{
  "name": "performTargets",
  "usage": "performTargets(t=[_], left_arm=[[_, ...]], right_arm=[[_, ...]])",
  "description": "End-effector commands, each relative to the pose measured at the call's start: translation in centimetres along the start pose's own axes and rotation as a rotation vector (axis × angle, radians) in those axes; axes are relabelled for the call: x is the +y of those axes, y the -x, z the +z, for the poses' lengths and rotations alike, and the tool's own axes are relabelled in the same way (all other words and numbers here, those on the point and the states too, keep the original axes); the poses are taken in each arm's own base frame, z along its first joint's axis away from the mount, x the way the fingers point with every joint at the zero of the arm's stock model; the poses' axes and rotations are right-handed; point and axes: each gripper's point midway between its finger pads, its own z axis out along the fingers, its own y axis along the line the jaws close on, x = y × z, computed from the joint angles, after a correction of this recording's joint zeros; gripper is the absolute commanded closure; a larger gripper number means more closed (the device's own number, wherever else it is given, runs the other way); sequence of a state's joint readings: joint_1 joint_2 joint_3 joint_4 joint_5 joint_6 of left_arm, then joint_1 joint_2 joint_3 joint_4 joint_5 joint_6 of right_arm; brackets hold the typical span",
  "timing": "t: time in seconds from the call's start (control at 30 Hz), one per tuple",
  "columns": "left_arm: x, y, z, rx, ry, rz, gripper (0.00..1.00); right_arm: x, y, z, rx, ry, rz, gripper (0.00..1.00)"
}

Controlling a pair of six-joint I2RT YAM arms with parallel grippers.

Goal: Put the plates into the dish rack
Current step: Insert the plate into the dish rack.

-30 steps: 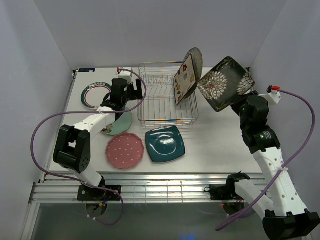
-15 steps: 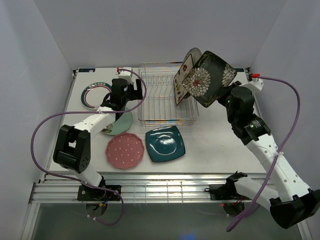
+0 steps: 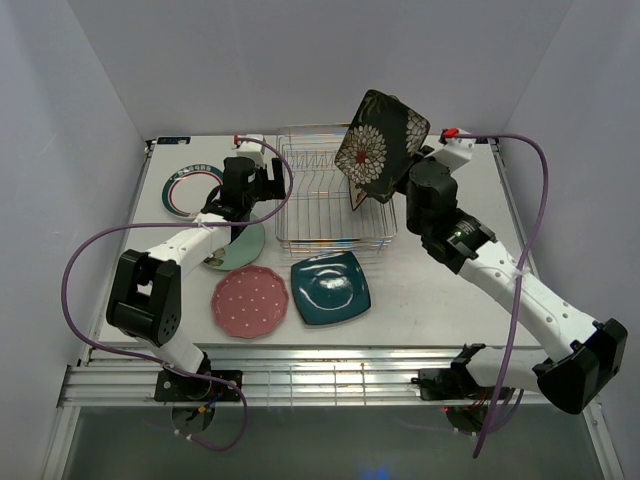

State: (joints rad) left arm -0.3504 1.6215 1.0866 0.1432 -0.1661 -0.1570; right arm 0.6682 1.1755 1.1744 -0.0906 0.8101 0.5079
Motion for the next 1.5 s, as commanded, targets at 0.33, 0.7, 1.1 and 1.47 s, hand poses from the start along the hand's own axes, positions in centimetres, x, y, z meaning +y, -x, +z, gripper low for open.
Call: performTargets(t=[0.33, 0.7, 1.1, 1.47], left_arm=[[-0.2, 3.1, -1.1, -0.073, -0.015, -0.01, 0.02], [-0.2, 3.0, -1.0, -0.072, -0.013, -0.01, 0.02], [-0.2, 2.8, -0.9, -0.067, -0.015, -0.009, 0.02], [-0.3, 2.6, -0.7, -0.06, -0.017, -0.008, 0.02]], right_arm=[[5.8, 9.2, 0.7, -0.355, -0.078, 0.132, 0.92], [7.4, 7.2, 3.5, -0.397, -0.199, 0.008, 0.92], [8.9, 4.7, 6.8, -0.432, -0.312, -0.143, 0.92], [9.7, 3.0, 9.3, -0.447, -0.354, -0.209, 0.92]])
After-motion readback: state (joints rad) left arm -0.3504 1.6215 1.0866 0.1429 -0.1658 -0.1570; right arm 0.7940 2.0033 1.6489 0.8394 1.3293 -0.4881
